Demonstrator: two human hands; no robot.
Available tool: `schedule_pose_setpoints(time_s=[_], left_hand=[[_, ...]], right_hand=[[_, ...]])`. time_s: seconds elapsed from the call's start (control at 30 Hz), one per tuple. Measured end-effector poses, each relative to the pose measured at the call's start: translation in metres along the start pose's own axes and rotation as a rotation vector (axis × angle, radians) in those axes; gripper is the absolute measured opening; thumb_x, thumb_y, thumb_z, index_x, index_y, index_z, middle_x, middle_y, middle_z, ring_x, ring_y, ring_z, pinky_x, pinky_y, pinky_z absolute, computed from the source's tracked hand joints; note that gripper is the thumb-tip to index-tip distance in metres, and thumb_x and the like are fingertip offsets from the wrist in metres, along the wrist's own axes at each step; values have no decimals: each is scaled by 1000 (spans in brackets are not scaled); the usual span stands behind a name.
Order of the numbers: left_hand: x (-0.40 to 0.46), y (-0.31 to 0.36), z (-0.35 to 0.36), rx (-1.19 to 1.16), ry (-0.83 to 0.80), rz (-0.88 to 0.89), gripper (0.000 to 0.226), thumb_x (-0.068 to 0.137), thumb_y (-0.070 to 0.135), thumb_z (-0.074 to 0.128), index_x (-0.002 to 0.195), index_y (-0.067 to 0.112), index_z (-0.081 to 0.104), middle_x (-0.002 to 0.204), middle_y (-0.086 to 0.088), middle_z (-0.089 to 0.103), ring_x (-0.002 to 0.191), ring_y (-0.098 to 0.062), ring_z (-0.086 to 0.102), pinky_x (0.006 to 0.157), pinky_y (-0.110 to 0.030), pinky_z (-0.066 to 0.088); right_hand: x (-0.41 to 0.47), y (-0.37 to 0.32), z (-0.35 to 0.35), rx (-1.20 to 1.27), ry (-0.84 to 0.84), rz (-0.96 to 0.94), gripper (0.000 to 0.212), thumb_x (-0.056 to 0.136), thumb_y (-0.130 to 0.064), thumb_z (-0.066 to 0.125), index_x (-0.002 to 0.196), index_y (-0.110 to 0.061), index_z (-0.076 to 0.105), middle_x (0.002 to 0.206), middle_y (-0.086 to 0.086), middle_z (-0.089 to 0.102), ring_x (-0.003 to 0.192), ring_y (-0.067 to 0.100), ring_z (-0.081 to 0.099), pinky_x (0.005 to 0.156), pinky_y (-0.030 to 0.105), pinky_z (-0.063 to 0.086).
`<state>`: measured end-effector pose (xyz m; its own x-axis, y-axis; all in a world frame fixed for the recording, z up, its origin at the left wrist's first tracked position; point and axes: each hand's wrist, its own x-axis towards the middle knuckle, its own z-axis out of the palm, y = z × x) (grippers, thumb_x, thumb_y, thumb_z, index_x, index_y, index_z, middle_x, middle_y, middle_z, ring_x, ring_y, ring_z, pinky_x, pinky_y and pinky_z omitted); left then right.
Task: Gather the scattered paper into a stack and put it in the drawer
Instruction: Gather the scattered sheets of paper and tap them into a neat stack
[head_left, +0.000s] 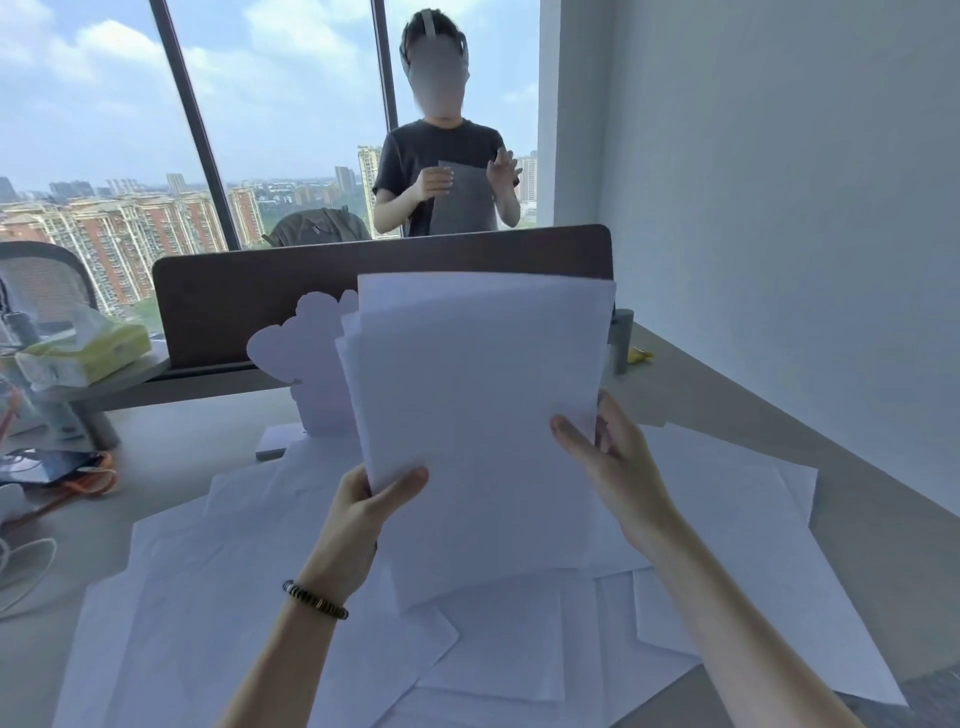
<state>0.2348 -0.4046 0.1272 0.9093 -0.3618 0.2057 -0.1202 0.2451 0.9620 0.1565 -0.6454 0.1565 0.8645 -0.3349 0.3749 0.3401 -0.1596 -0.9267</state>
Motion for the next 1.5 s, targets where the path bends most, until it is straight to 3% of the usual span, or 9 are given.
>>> schedule_pose_setpoints(time_s=[0.4,0.67,0.83,0.93,1.03,1.13,1.27,1.37,1.5], left_hand=[[1,-9,14,-3,52,15,19,81,21,80,99,28,81,113,-4,76,112,-23,69,103,-46,49],[14,-29,6,228,29,-136,44,67,77,69,92,42,77,100,0,63,94,-18,53,84,-39,39],[25,-36,3,259,47,-314,29,98,36,59,105,12,72,85,-2,76,77,-17,71,65,-27,58],[20,-46,0,216,93,-469,24,100,23,57,102,3,70,75,-6,77,63,-21,74,52,-30,61],[18,-59,-8,211,121,-571,28,98,23,59,113,1,67,95,-16,75,81,-31,71,61,-35,61],[21,-67,-10,215,132,-619,34,96,27,63,117,0,65,110,-22,72,97,-38,69,78,-44,58],[26,-73,-4,236,131,-635,34,95,28,65,116,2,66,113,-21,71,103,-39,68,93,-55,54],[28,-74,3,233,142,-638,28,95,26,65,112,4,67,110,-20,72,102,-38,67,95,-54,52],[28,-72,8,222,143,-638,25,97,25,63,106,3,68,104,-21,72,94,-38,68,84,-49,56]], right_hand=[[2,13,14,22,68,3,22,98,-22,59,116,-35,58,117,-17,70,115,5,63,101,35,48],[-2,48,10,-135,8,169,31,99,-12,46,120,-32,57,113,-13,71,109,7,65,96,34,49],[6,57,-7,-475,-62,274,22,100,-28,47,84,-15,51,75,-5,53,78,21,54,64,33,35],[3,73,-30,-1003,42,280,35,102,-45,41,104,-18,62,108,9,65,109,31,60,84,37,42],[-5,90,-56,-1367,-54,640,74,97,-68,20,154,-21,27,157,28,27,144,44,28,112,64,20],[-10,101,-64,-1377,-131,811,86,90,-78,15,159,-29,0,163,28,4,150,47,7,112,70,8],[-10,107,-55,-1323,-181,601,79,96,-69,26,159,-26,5,163,22,13,150,38,18,115,54,22],[-9,103,-54,-1201,-115,538,75,100,-60,34,159,-18,14,162,25,13,149,39,18,118,46,25],[-7,106,-70,-1391,-47,675,85,94,-72,25,158,-18,12,160,35,5,150,48,5,117,62,5]])
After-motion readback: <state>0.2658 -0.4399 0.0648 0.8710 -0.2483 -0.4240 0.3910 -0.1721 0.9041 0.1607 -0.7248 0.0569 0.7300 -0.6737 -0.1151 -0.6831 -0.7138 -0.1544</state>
